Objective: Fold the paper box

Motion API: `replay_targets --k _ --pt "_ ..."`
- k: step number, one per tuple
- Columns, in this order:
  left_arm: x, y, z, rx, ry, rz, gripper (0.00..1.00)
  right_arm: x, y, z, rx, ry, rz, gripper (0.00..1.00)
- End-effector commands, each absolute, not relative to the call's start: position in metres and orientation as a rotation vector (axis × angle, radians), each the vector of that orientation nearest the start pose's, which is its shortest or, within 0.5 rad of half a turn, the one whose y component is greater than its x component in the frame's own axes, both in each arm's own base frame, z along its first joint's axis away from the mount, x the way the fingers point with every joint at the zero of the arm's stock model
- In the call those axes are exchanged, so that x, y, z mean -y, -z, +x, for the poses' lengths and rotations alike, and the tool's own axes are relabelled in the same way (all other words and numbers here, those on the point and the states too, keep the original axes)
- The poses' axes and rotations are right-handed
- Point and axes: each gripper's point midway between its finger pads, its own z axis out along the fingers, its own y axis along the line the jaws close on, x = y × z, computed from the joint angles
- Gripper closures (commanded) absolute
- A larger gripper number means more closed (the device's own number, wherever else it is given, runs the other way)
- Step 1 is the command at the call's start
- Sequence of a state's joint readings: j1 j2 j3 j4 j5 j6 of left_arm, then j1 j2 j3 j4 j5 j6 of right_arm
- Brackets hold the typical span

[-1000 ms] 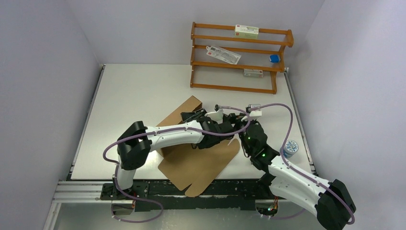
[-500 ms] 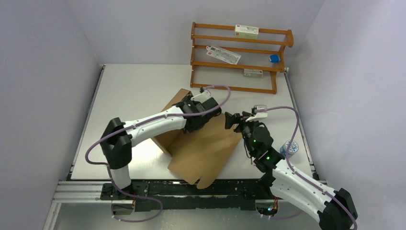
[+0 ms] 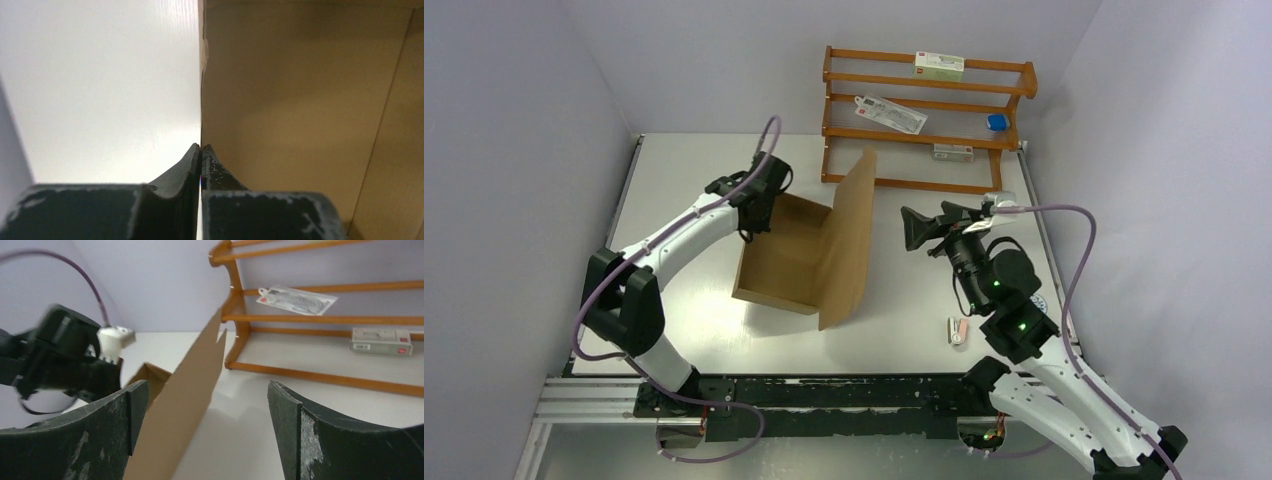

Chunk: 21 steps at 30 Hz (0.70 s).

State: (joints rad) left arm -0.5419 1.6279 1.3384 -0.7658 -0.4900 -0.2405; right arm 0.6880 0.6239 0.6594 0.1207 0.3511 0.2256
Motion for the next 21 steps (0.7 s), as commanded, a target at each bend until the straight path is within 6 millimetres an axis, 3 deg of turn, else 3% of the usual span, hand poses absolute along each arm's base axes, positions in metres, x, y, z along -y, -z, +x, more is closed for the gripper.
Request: replay_targets --k 1,7,13,21 --pt "0.148 -0.122 0.35 -2.533 0.046 0.055 0.95 -0.158 -0.341 0.252 -1.491 -0.551 -0.112 0.07" --pt "0.139 -0.095 0.334 -2.574 0.243 -0.275 0.95 -0.165 -0.322 0.245 -1.551 -0.594 -0.138 0.07" --pt "0.125 -0.077 0.315 -2.486 0.255 -0.665 0.95 -0.169 -0.312 0.237 -1.563 -0.642 -0.157 0.06" --pt "0.136 -0.069 0.304 -2.294 0.409 -1.047 0.95 -0.176 -0.31 0.228 -1.553 -0.694 -0.193 0.06"
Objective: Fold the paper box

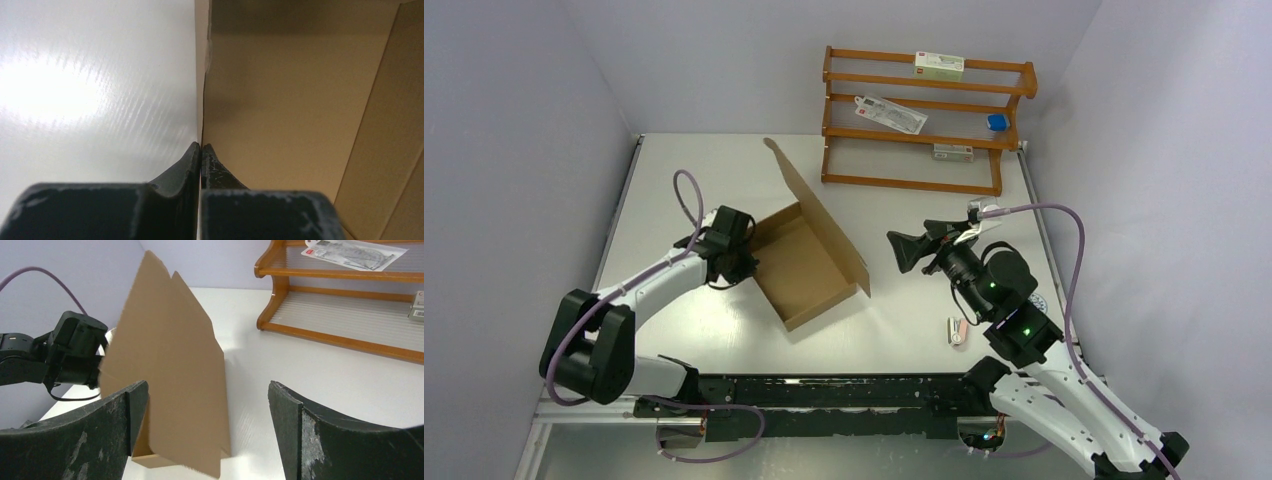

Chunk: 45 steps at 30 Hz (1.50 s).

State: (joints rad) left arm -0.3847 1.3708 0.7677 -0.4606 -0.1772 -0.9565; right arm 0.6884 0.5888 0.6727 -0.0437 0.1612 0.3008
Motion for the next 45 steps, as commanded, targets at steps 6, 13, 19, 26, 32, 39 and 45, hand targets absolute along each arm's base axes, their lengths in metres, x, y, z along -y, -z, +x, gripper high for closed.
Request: replay_targets --k 6,13,19,26,32,39,45 --pt "0.163 -0.078 0.303 -2.244 0.459 -1.081 0.82 -0.181 -0.308 0.23 -1.583 -0.661 -0.225 0.04" --pt "0.164 -0.101 0.304 -2.284 0.42 -0.928 0.54 -0.18 -0.295 0.241 -1.677 -0.578 -0.228 0.02" --pt "0.143 -0.139 0.311 -2.276 0.276 -0.65 0.3 -0.191 -0.286 0.24 -1.706 -0.556 -0.363 0.03" --pt "0.116 -0.195 0.356 -2.198 0.157 -0.241 0.15 -0.187 -0.282 0.247 -1.766 -0.443 -0.449 0.03" --pt "0.125 -0.225 0.373 -2.137 0.175 0.125 0.11 -0.189 -0.274 0.249 -1.892 -0.344 -0.601 0.0" --pt "0.13 -0.233 0.348 -2.143 0.213 0.324 0.03 -0.197 -0.27 0.251 -2.079 -0.289 -0.713 0.06" --pt "0.119 -0.251 0.335 -2.065 0.184 0.317 0.03 -0.202 -0.266 0.258 -2.173 -0.222 -0.791 0.17"
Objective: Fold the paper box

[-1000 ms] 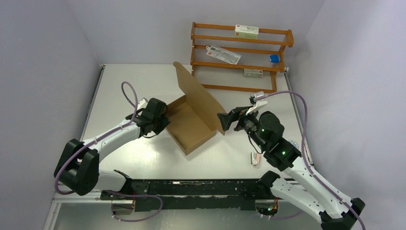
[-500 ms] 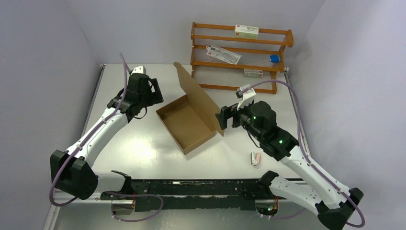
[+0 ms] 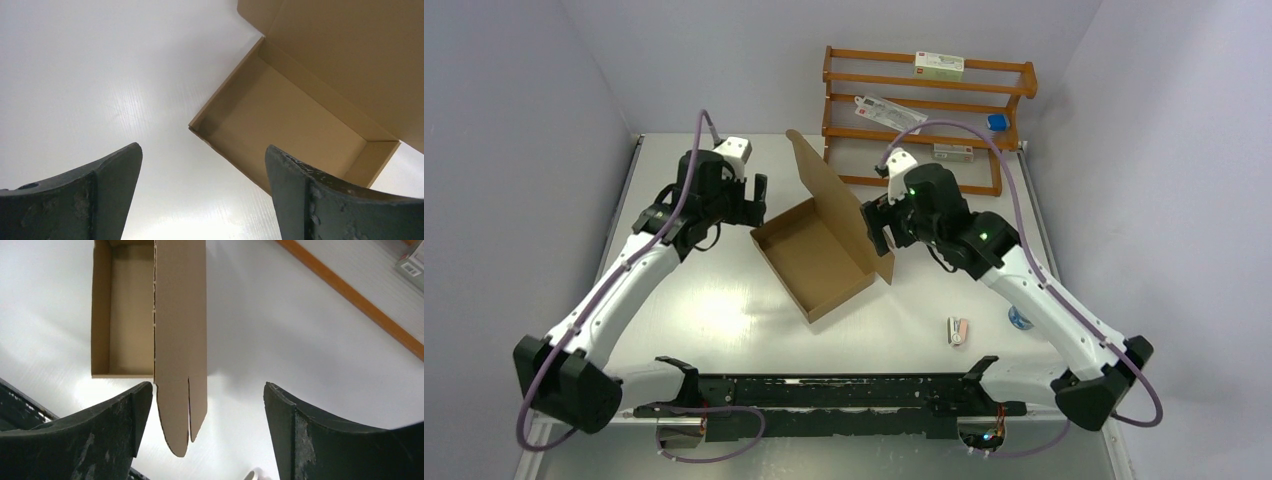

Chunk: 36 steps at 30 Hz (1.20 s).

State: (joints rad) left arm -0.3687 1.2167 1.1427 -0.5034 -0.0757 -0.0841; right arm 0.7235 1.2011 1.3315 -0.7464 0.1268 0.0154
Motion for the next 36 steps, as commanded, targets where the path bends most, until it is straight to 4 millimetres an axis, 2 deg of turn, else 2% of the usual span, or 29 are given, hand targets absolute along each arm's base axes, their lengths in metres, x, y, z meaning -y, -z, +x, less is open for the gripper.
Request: replay_targets --k 1,4,7,11,12,15,18,21,24,30,36 --pt "0.119 -0.251 0.335 -2.064 0.186 0.315 0.03 -0.202 -0.266 0.259 -2.179 -0.215 -0.803 0.19" --pt "0.118 -0.249 0.335 -2.068 0.181 0.31 0.03 -0.206 -0.259 0.262 -2.191 -0.19 -0.846 0.26" --pt "0.119 -0.248 0.335 -2.069 0.19 0.323 0.03 -0.208 -0.241 0.262 -2.242 -0.149 -0.919 0.33" --pt "0.122 -0.246 0.338 -2.073 0.208 0.345 0.03 -0.206 -0.229 0.268 -2.246 -0.083 -0.977 0.48" --pt "0.121 -0.247 0.339 -2.073 0.207 0.344 0.03 -0.206 -0.228 0.271 -2.232 -0.072 -0.996 0.54" --pt "0.127 -0.251 0.345 -2.054 0.233 0.405 0.03 -0.207 -0.228 0.28 -2.185 -0.031 -1.082 0.83" --pt "0.129 -0.262 0.359 -2.05 0.25 0.425 0.03 -0.21 -0.234 0.292 -2.125 0.004 -1.155 1.0" --pt "0.128 -0.267 0.372 -2.078 0.219 0.436 0.04 -0.22 -0.236 0.296 -2.038 -0.051 -1.304 1.0" --pt "0.13 -0.269 0.383 -2.093 0.194 0.483 0.05 -0.219 -0.234 0.3 -1.95 -0.039 -1.429 1.0" --pt "0.122 -0.278 0.401 -2.071 0.119 0.606 0.03 -0.209 -0.242 0.318 -1.853 -0.123 -1.485 1.0" --pt "0.107 -0.298 0.412 -1.909 0.196 0.795 0.03 -0.2 -0.248 0.334 -1.799 -0.175 -1.509 1.0"
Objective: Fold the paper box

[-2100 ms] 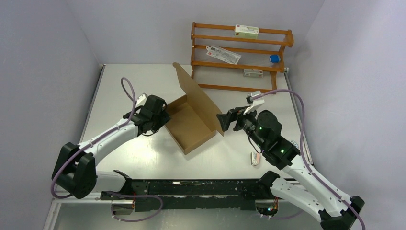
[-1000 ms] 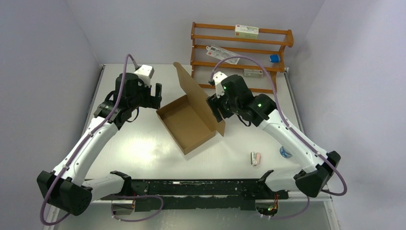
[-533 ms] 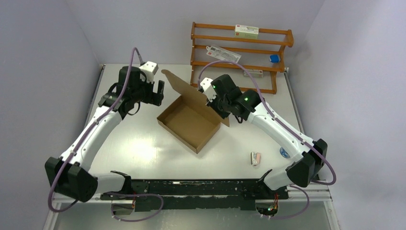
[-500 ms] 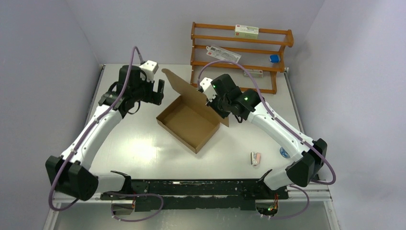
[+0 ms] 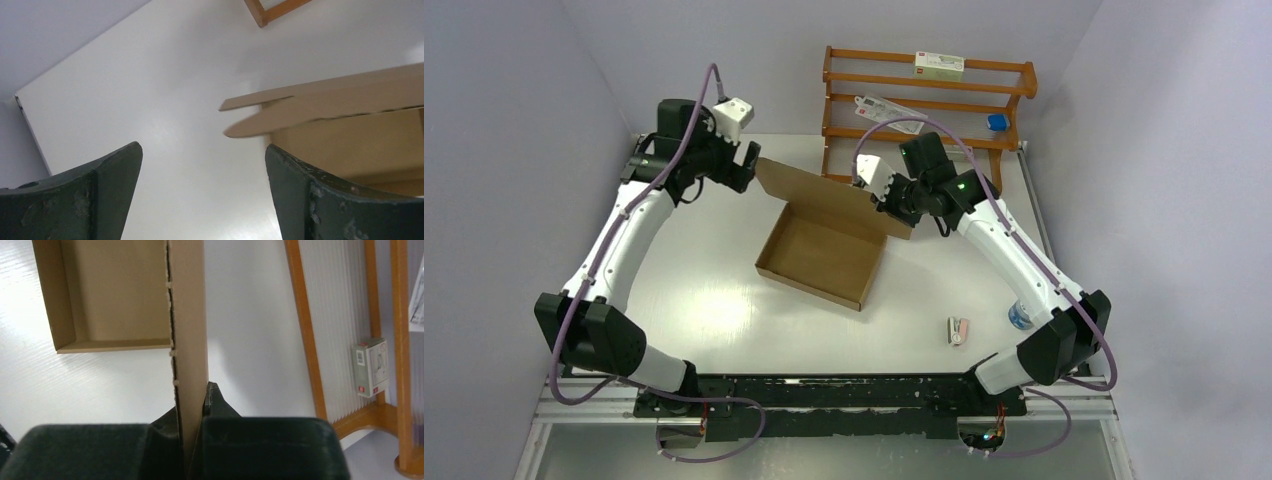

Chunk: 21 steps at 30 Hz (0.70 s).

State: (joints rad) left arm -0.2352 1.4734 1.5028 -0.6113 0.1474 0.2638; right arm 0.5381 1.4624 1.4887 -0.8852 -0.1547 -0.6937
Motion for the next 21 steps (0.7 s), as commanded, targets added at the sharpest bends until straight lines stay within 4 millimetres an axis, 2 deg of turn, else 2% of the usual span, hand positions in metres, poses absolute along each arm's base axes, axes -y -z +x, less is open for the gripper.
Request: replay_targets --k 1,4,7,11,14,16,21 --pt "0.109 -0.298 0.412 -1.883 0.222 0.834 0.03 -0.199 -0.248 0.338 -1.801 -0.169 -1.502 1.0" --pt "0.124 -0.286 0.404 -1.821 0.315 0.946 0.04 -0.203 -0.247 0.341 -1.807 -0.196 -1.502 0.96" --pt "0.131 -0.271 0.404 -1.779 0.351 1.004 0.05 -0.205 -0.246 0.342 -1.811 -0.209 -1.494 0.88" --pt "0.143 -0.28 0.399 -1.688 0.452 1.091 0.07 -0.203 -0.25 0.341 -1.808 -0.201 -1.461 0.79" --pt "0.15 -0.286 0.398 -1.616 0.49 1.164 0.08 -0.201 -0.254 0.336 -1.811 -0.204 -1.437 0.64" --pt "0.148 -0.286 0.401 -1.609 0.465 1.197 0.09 -0.195 -0.258 0.335 -1.828 -0.171 -1.405 0.55" --pt "0.141 -0.282 0.416 -1.592 0.395 1.247 0.1 -0.186 -0.265 0.325 -1.855 -0.16 -1.323 0.47"
